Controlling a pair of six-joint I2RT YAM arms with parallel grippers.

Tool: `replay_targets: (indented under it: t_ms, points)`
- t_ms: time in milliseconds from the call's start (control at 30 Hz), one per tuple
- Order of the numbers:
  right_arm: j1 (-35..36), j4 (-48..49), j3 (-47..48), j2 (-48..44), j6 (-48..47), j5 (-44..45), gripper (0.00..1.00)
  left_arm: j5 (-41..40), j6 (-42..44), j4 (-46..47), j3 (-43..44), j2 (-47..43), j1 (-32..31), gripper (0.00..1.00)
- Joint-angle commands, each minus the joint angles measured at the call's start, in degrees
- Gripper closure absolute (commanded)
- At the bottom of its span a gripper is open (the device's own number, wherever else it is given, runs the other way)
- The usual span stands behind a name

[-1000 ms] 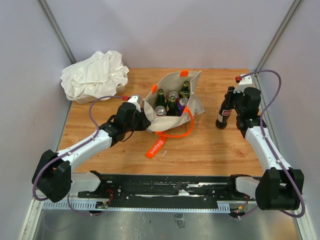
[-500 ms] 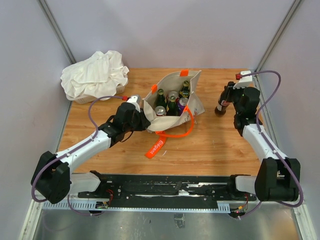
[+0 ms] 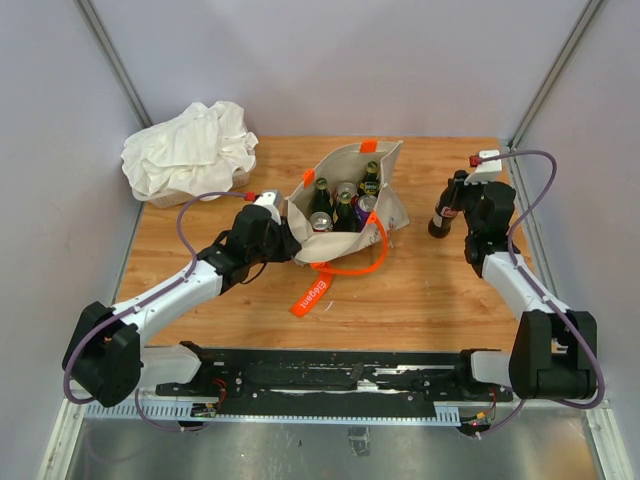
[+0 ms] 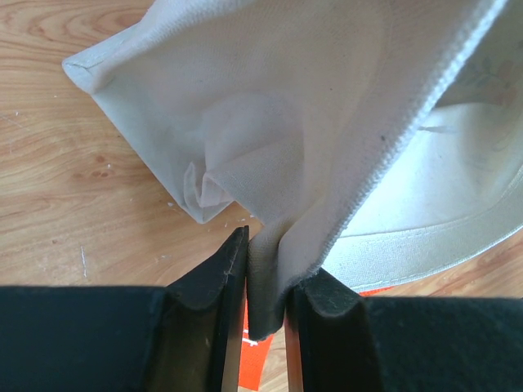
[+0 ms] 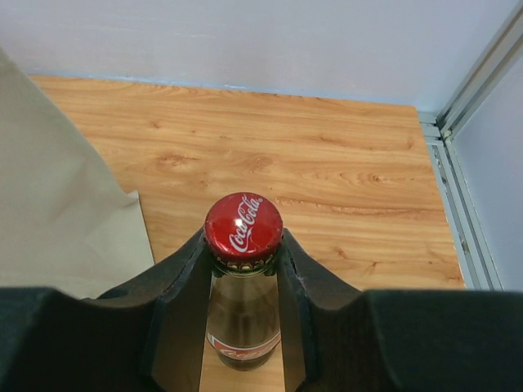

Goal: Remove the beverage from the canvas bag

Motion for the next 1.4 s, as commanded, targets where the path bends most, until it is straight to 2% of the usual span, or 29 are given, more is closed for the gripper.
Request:
replay_targets:
  t_ms: [0,133,200,267,300,333,367,433,600,800,1000,1100,1133,1367]
  points:
    - [-1.1,9.6,-1.0,-4.1,0.6,1.2,0.77,-1.5,2.1,-5.3,-1.1,1.4,0.4,0.75]
    - [-1.1,9.6,-3.4,-5.0,1.6,1.8,0.63,-1.3,2.2,-5.3,-0.9,1.4,0.4,0.75]
    - [-1.2,9.6,-4.1,-5.5,2.2,1.8,0.45,-1.2,2.2,-5.4,-0.9,1.4,0.4,0.75]
    - [-1.1,9.1,-4.3,-6.0,2.9,1.7,0.31,-1.1,2.2,-5.5,-0.9,1.3,0.4,0.75]
    - [-1.1,8.4,-4.3,-6.7,3.4,2.0,0.19,-1.1,2.2,-5.4,-0.9,1.2,0.4,0.75]
    - [-1.1,8.2,-4.1,-7.0,3.5,2.2,0.12,-1.0,2.3,-5.3,-1.0,1.2,0.4,0.75]
    - [-1.1,7.7,-3.8,-7.3,3.6,2.3,0.08,-1.0,2.3,-5.3,-1.0,1.1,0.4,0.75]
    - [-1.1,6.2,-3.0,-8.4,3.7,2.1,0.05,-0.9,2.2,-5.2,-1.0,1.1,0.4,0.76]
    - [1.2,-2.0,1.4,-13.5,5.6,3.2,0.06,-0.9,1.8,-4.4,-1.1,1.0,0.4,0.77]
    - [14.0,-16.8,13.6,-16.8,2.4,6.4,0.13,-0.4,1.7,-4.1,-1.1,2.2,0.4,0.79]
    - [27.0,-26.8,25.7,-9.7,-0.8,0.0,0.26,0.1,1.3,-4.2,-1.2,3.0,0.4,0.80]
    - [30.7,-27.8,28.4,-4.8,-1.3,-4.5,0.46,-0.1,1.0,-3.9,-1.5,2.8,0.3,0.81]
    - [31.8,-27.6,28.8,-3.1,-1.4,-5.5,0.49,-0.2,0.9,-3.6,-1.6,2.6,0.4,0.81]
    - [33.2,-25.4,29.9,8.8,0.1,-11.0,0.50,-0.6,0.4,-2.8,-0.9,2.6,0.4,0.80]
